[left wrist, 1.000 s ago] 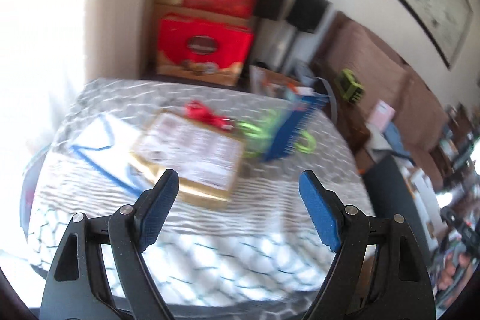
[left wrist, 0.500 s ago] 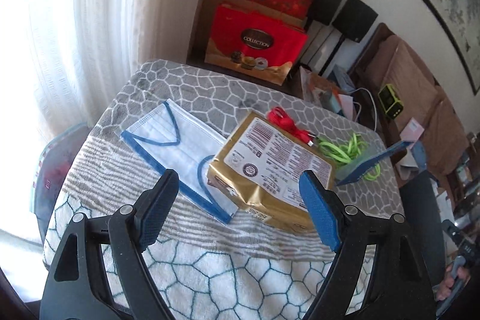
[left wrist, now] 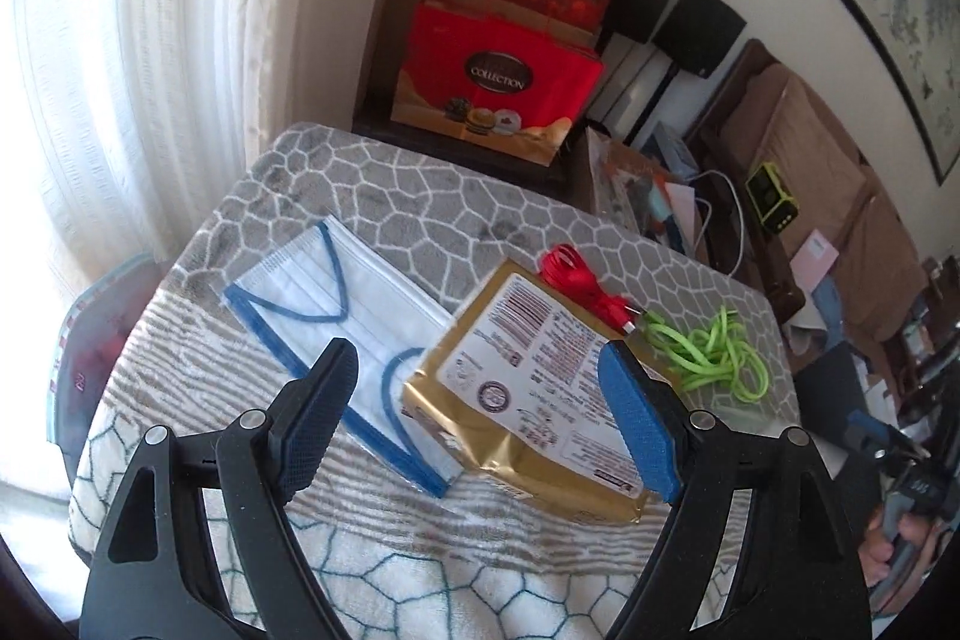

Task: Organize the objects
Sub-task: 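Move both open tools back over the table toward the green cable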

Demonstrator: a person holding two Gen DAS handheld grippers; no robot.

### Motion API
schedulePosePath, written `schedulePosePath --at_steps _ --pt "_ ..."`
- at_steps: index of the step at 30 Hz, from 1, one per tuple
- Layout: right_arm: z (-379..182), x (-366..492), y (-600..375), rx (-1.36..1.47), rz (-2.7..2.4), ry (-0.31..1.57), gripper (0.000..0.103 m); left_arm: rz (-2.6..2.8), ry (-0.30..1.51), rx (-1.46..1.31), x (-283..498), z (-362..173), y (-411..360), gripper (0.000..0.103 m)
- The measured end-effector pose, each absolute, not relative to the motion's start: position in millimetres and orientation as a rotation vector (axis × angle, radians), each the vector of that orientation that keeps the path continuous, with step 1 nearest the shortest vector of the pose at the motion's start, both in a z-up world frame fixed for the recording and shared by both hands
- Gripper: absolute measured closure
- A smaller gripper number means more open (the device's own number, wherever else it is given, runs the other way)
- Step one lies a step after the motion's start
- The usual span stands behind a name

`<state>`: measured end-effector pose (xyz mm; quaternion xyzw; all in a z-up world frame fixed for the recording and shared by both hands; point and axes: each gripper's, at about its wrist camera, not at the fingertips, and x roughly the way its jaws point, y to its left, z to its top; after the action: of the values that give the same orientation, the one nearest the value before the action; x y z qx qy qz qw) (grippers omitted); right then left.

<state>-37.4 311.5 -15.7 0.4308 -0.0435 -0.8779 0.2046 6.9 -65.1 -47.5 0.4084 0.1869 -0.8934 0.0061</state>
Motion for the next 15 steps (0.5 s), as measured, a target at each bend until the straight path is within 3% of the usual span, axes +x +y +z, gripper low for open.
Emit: schedulePosePath --at_steps 4,10,15 --pt "22 -43 312 1.088 -2.362 -0.255 0.001 -2.857 0.560 1.246 7 -34 -49 0.023" --pt "19 -54 266 1.165 -2.411 -0.021 0.000 -2.886 0.567 1.222 2 -20 -40 0.023" --pt "-7 -63 199 1.169 -2.358 0.360 0.000 -2.877 0.563 1.246 9 -21 -40 0.023"
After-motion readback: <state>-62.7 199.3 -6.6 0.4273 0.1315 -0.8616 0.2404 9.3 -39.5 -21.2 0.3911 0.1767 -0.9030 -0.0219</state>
